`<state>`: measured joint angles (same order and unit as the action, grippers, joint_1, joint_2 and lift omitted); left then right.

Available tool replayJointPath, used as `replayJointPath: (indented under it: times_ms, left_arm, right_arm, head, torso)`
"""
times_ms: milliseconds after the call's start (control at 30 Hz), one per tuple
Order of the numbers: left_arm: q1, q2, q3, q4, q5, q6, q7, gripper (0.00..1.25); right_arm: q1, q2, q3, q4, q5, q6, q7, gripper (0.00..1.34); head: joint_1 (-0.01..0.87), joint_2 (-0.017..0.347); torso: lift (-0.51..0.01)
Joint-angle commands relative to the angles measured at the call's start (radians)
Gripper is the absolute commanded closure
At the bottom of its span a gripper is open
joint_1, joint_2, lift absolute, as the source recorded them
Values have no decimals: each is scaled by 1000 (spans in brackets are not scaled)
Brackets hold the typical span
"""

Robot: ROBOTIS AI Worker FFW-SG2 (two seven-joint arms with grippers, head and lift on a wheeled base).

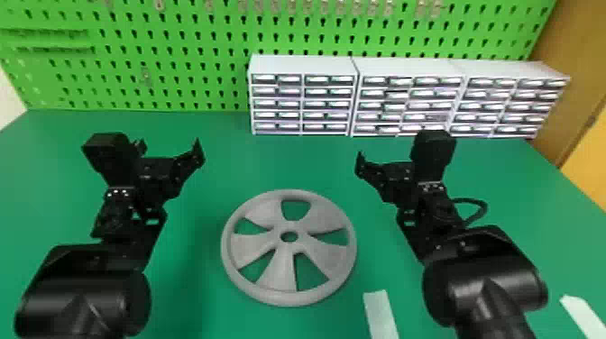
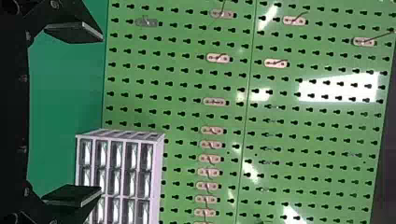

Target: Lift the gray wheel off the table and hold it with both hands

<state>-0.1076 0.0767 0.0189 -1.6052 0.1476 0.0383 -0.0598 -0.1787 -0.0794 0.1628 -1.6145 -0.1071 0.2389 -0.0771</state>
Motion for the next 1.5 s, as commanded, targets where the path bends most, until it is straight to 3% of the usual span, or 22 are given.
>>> replayJointPath:
  times_ms: [0, 300, 367, 500, 733, 1033, 1267, 1467]
  left_arm:
    - [-1, 0, 1, 1, 0, 0, 0, 136]
    - [-1, 0, 4, 1, -2, 0, 0, 136]
    - [-1, 0, 4, -1, -2, 0, 0, 136]
    - [-1, 0, 7, -1, -2, 0, 0, 136]
    - [-3, 0, 9, -1, -2, 0, 0, 136]
    - [-3, 0, 9, -1, -2, 0, 0, 139]
    - [-3, 0, 12, -2, -2, 0, 0, 139]
    - [-4, 0, 10, -2, -2, 0, 0, 140]
  right_arm:
    - [-16, -2, 7, -53, -33, 145, -32, 84]
    - [-79, 6, -6, -142, -140, 474, -101, 79]
    - [-97, 1, -3, -159, -197, 556, -158, 78]
    - [-142, 1, -14, -170, -264, 697, -194, 78]
    - [-209, -5, -29, -168, -444, 886, -317, 79]
    - [-306, -14, -66, -74, -764, 1096, -540, 82]
    - [-344, -13, -57, 30, -945, 1117, -616, 78]
    - [-378, -8, -16, 111, -1014, 1126, -665, 78]
  head:
    - [711, 15]
    - [711, 15]
    - [711, 15]
    - [711, 15]
    - [711, 15]
    - [711, 15]
    - [711, 15]
    - [711, 15]
  torso:
    - [-98]
    - [-98]
    - [-98]
    - [-98]
    - [-98]
    - [-98]
    - [-98]
    - [-98]
